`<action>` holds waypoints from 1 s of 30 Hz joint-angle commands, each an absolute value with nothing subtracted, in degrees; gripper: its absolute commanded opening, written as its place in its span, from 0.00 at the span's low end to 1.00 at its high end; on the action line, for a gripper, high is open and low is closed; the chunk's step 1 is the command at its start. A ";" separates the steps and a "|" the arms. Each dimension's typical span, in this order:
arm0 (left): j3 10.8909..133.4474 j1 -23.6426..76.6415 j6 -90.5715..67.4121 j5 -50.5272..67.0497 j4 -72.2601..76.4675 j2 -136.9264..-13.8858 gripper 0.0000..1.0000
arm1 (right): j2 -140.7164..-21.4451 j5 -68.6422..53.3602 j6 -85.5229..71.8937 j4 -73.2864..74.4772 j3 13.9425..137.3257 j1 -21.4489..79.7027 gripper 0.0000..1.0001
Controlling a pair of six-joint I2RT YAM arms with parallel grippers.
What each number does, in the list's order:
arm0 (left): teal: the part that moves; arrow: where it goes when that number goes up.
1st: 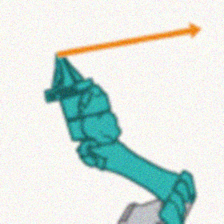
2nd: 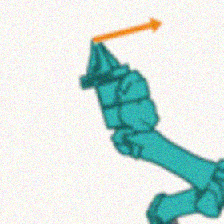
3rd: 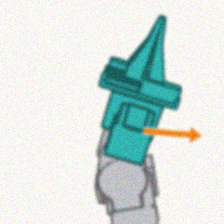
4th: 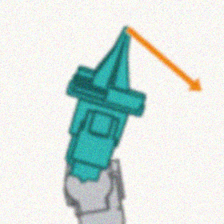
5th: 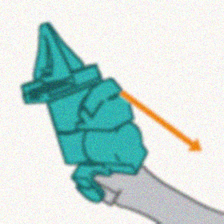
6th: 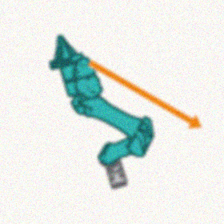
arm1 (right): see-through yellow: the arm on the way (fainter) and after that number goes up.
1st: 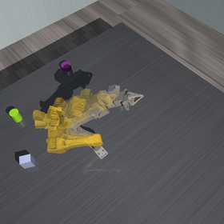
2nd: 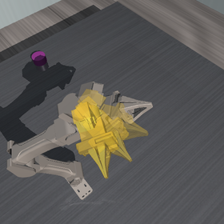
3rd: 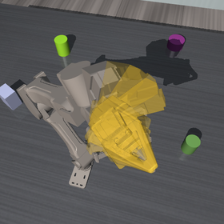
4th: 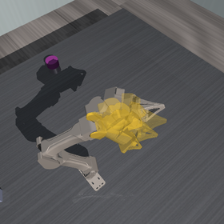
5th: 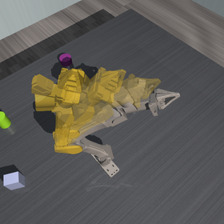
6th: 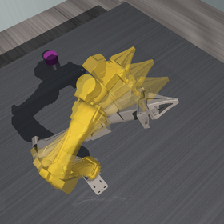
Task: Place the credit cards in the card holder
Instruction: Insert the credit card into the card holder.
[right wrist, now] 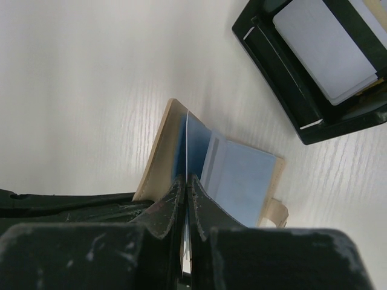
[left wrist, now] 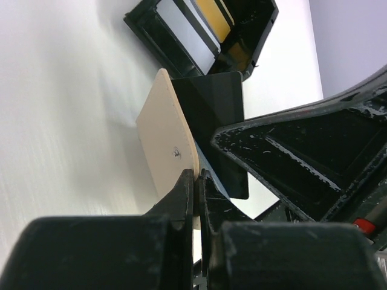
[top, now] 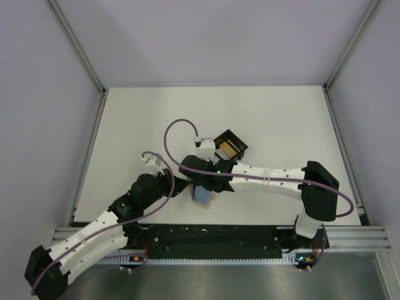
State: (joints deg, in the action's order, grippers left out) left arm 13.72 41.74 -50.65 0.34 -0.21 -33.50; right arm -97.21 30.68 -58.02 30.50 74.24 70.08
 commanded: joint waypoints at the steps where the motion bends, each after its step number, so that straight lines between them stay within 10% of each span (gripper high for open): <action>1: 12.83 42.19 -54.04 -5.17 -3.04 -32.87 0.00 | -94.66 35.24 -56.78 31.20 72.96 70.84 0.00; 17: 3.52 42.01 -67.76 -10.28 -8.70 -34.10 0.00 | -92.90 27.96 -57.74 30.59 65.22 68.03 0.00; 30: 0.53 42.28 -73.56 -10.37 -6.51 -34.45 0.00 | -86.75 4.94 -61.43 -4.19 44.14 61.62 0.00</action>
State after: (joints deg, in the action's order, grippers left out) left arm 3.95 41.89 -71.37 -9.08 -8.62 -34.04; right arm -88.71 13.67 -58.81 10.72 48.51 64.20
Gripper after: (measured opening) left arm 0.023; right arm 0.005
